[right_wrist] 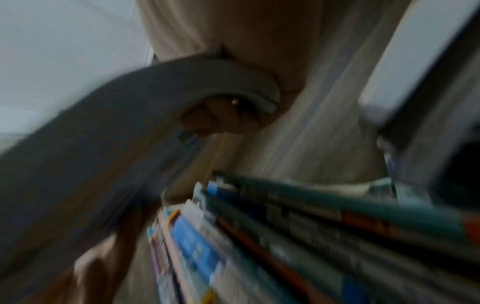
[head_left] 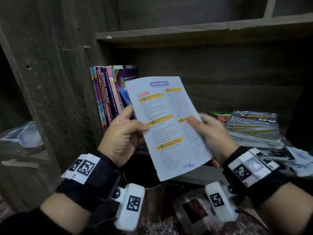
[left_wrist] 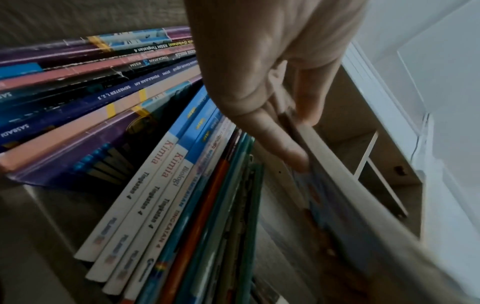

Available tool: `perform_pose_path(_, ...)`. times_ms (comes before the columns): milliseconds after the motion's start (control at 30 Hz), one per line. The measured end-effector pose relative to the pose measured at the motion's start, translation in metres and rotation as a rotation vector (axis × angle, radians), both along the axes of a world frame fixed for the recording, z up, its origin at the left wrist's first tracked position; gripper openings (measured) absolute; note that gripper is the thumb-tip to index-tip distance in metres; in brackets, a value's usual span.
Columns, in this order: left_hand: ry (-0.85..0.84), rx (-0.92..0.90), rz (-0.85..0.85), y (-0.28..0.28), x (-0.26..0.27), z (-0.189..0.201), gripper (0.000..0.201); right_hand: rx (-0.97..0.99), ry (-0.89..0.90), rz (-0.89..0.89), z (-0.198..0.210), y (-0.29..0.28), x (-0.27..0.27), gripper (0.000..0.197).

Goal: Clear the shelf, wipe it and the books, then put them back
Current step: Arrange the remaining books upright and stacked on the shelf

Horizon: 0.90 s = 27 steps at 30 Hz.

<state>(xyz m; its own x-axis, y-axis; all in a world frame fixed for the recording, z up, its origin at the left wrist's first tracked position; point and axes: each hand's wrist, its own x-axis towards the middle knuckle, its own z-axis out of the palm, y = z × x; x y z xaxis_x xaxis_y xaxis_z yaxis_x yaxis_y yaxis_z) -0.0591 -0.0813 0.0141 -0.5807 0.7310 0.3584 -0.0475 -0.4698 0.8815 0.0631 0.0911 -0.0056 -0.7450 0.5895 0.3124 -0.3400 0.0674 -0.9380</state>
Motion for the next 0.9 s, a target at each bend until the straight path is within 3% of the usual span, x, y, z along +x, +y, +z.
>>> perform_pose_path(67, -0.02, -0.089, 0.031, 0.011, 0.001, -0.001, 0.05, -0.019, 0.086, -0.203, 0.011, 0.019, 0.014, 0.008)
perform_pose_path(167, -0.022, -0.225, 0.105, 0.02, -0.007, -0.004, 0.036, -0.054, 0.152, -0.44, 0.02, 0.058, 0.038, 0.015)
perform_pose_path(333, -0.037, -0.359, 0.289, 0.023, -0.026, -0.01, 0.023, 0.097, -0.098, -0.929, 0.013, 0.128, 0.074, 0.026)
perform_pose_path(433, -0.028, -0.465, 0.376, 0.026, -0.04, -0.02, 0.019, 0.231, -0.307, -0.996, 0.013, 0.141, 0.082, 0.04)
perform_pose_path(600, 0.025, -0.614, 0.435, 0.034, -0.057, -0.042, 0.02, 0.315, -0.777, -0.969, 0.018, 0.142, 0.078, 0.029)
perform_pose_path(667, 0.055, -0.636, 0.448, 0.04, -0.06, -0.049, 0.029, 0.417, -0.916, -1.004, 0.02, 0.137, 0.078, 0.034)
perform_pose_path(700, 0.075, -0.644, 0.453, 0.043, -0.062, -0.053, 0.037, 0.486, -0.918, -1.041, 0.022, 0.133, 0.077, 0.04)
perform_pose_path(767, 0.147, -0.669, 0.442, 0.049, -0.063, -0.059, 0.054, 0.591, -0.737, -1.051, 0.031, 0.114, 0.068, 0.045)
perform_pose_path(833, 0.246, -0.694, 0.417, 0.054, -0.061, -0.064, 0.06, 0.66, -0.483, -0.95, 0.046, 0.084, 0.05, 0.039)
perform_pose_path(900, 0.328, -0.701, 0.42, 0.06, -0.062, -0.068, 0.06, 0.743, -0.35, -0.816, 0.057, 0.049, 0.02, 0.035)
